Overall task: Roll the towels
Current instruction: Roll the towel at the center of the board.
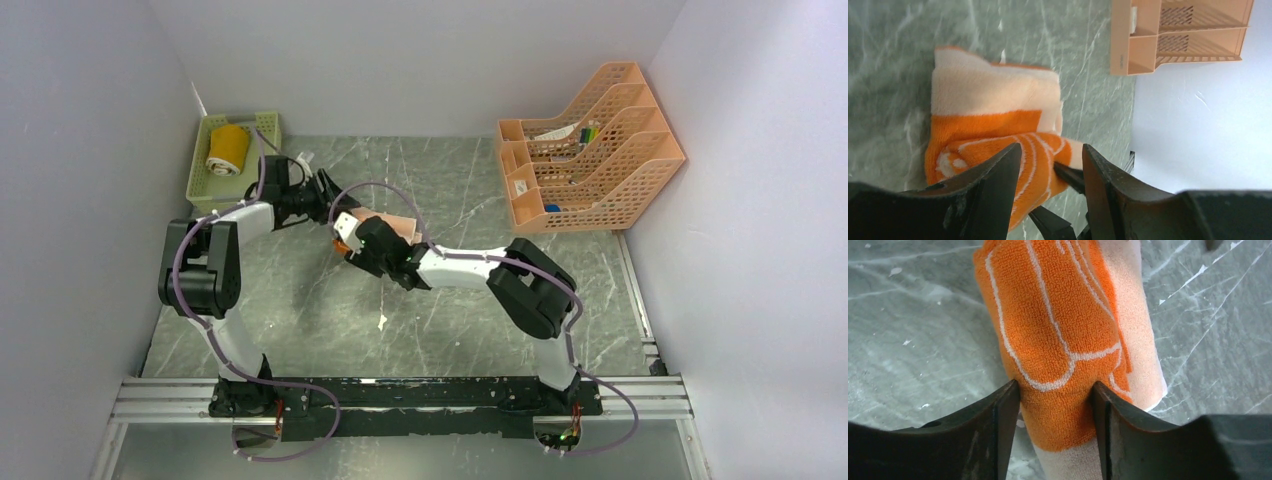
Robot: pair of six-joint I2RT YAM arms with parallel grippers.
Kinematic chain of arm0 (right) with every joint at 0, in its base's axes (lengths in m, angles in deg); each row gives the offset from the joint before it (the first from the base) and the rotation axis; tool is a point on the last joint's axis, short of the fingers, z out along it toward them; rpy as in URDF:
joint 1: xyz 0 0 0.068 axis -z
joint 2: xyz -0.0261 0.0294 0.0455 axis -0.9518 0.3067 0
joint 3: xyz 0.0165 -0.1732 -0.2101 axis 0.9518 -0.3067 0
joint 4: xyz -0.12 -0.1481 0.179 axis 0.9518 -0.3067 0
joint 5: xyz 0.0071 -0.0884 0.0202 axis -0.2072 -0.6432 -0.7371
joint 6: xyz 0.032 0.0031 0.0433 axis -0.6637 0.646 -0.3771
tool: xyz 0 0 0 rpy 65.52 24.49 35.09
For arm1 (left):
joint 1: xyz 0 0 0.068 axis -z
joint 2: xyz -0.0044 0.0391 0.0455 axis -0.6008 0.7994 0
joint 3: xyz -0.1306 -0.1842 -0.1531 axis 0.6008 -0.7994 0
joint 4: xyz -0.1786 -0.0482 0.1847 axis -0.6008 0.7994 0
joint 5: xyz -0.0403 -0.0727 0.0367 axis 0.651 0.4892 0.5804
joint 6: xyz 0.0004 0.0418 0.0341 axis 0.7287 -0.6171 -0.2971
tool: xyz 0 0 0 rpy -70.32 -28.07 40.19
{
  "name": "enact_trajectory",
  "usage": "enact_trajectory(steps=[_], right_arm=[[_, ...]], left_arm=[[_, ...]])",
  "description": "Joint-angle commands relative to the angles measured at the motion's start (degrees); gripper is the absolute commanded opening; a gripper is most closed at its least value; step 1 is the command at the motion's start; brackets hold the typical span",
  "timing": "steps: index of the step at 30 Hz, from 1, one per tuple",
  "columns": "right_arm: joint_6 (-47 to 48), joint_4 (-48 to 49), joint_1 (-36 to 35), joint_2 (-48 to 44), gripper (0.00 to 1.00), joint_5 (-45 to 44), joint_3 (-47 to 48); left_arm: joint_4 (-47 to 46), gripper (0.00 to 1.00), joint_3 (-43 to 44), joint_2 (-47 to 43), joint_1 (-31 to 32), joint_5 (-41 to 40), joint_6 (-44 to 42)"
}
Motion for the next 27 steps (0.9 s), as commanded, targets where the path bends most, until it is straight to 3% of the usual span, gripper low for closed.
enact_trajectory(steps=[1,4,9,12,19,27], right_arm=[[-6.98,-6.25,3.70,2.19,0.50,0.42,2.43],[-11.62,-8.42,8.26,1.43,0.42,9.82,3.27],[-15.69,-17.75,15.06,5.61,0.41,26.66,11.36],[-18.73,-20.13,18.48,8.44,0.41,34.32,14.90],[-29.94,-16.02,27.31,14.95,0.40,51.70,17.57],[-39.43,-8.81,32.06,20.21,0.39,62.26,18.21]], left_arm=[[9.23,0.60,9.25,-2.24,-0.69,0.37,-4.83],[13.68,0.61,12.07,-4.12,-2.09,0.01,-7.47],[15.95,0.62,10.42,-7.38,-4.16,-0.97,-9.54],[15.90,0.71,6.66,-9.90,-4.01,-2.06,-10.06],[9.96,0.78,-6.21,-14.60,-2.57,-4.36,-6.95],[0.30,0.86,-9.69,-9.83,4.13,-8.72,-1.60]])
